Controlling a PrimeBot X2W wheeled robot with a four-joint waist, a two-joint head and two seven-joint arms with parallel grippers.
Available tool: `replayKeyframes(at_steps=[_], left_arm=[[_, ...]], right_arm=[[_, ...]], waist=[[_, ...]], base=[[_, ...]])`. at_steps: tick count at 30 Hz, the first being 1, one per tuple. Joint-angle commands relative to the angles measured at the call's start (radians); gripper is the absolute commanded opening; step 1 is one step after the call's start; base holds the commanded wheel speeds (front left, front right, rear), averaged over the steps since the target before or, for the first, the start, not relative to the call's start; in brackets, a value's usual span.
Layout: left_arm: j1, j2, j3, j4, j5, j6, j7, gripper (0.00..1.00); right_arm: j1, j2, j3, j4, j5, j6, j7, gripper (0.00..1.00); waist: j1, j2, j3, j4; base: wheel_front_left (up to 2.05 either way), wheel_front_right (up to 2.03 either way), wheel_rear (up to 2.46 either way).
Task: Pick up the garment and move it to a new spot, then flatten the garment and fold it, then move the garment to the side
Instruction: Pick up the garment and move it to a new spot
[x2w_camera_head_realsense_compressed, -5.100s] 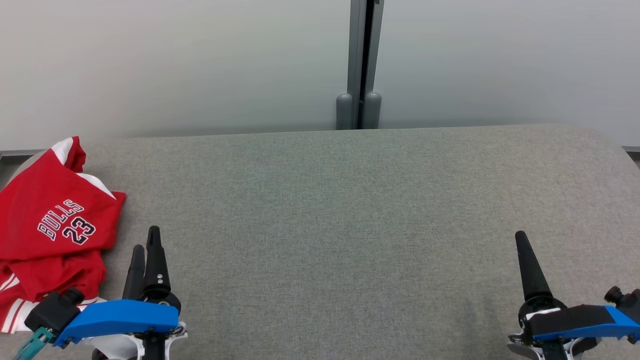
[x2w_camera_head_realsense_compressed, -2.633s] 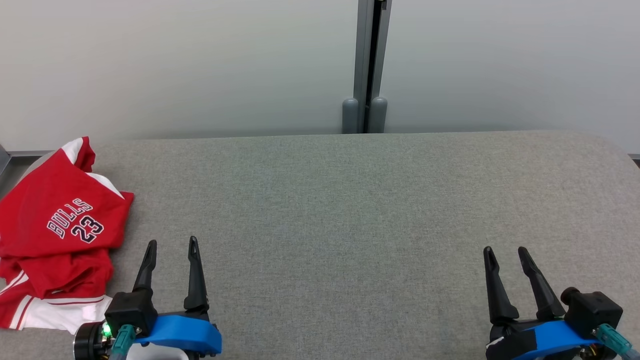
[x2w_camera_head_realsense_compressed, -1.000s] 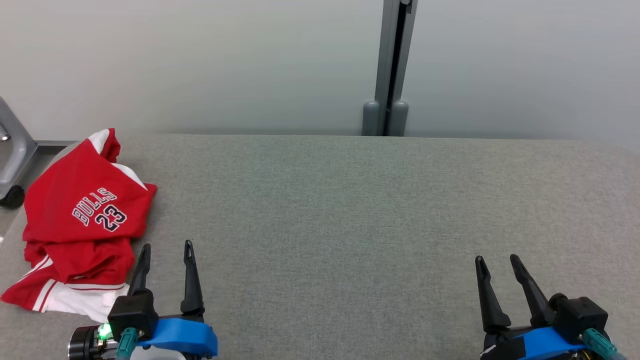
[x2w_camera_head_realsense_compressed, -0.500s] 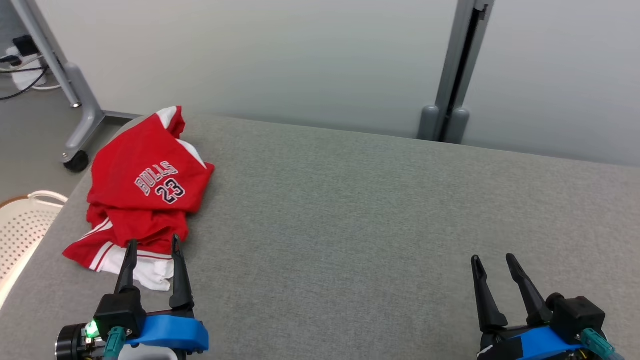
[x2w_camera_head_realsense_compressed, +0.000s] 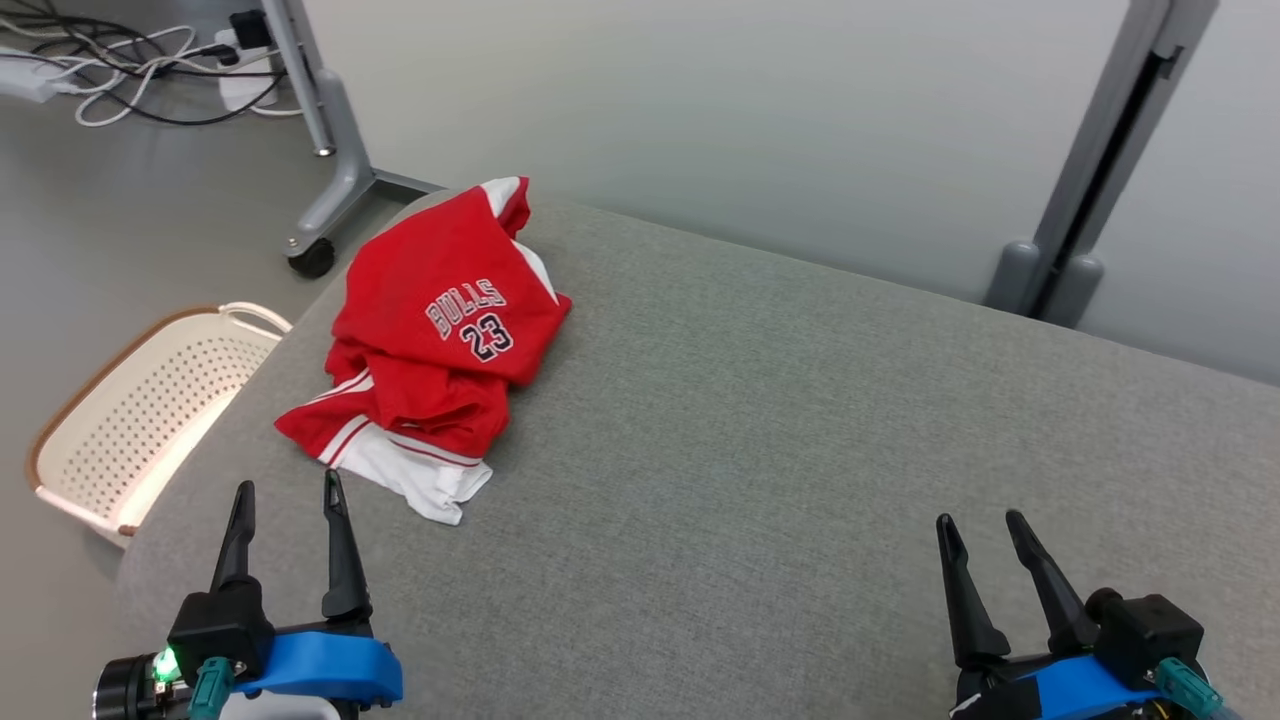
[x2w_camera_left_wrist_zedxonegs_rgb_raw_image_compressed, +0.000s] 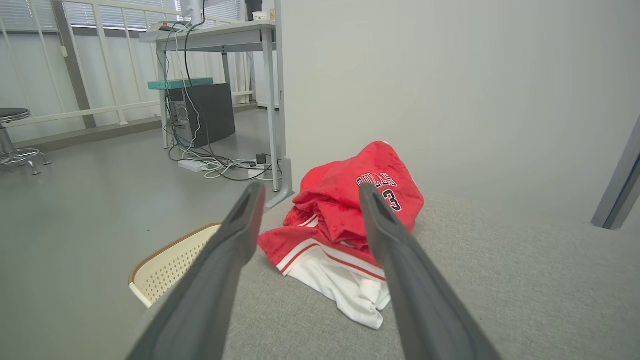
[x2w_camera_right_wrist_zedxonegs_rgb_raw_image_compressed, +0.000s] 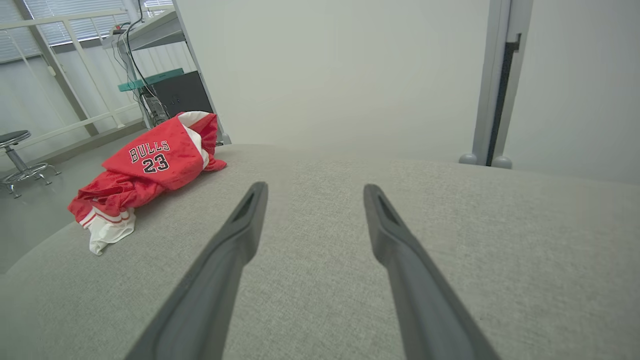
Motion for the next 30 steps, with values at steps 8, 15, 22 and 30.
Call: replayKeyframes(at_steps=[8,15,22,30], left_arm=[[0.029,0.014,0.027,-0.004,-0.006,0.003,-0.003,1.00],[0.035,0.008,0.030,-0.013,-0.008,0.010,-0.003,1.00],[0.031,0.001,0.032,-0.012,-0.018,0.013,-0.003,1.00],[-0.079,0.039,0.042,0.005,-0.021,-0.015,-0.003,1.00]], right_arm=[[0.010,-0.006,0.021,0.005,0.014,0.000,-0.003,1.00],[0.010,-0.006,0.028,0.008,0.012,0.000,-0.003,1.00],[0.002,-0.006,0.033,0.013,0.004,0.000,-0.003,1.00],[-0.024,-0.006,0.023,0.000,-0.026,0.000,-0.003,1.00]], waist=[[0.0001,0.0000,-0.001,0.062],[0.0001,0.0000,0.003,0.065],[0.0001,0.0000,0.009,0.044],[0.0001,0.0000,0.044,-0.004]], base=[[0.00,0.00,0.00],[0.00,0.00,0.00],[0.00,0.00,0.00],[0.00,0.00,0.00]])
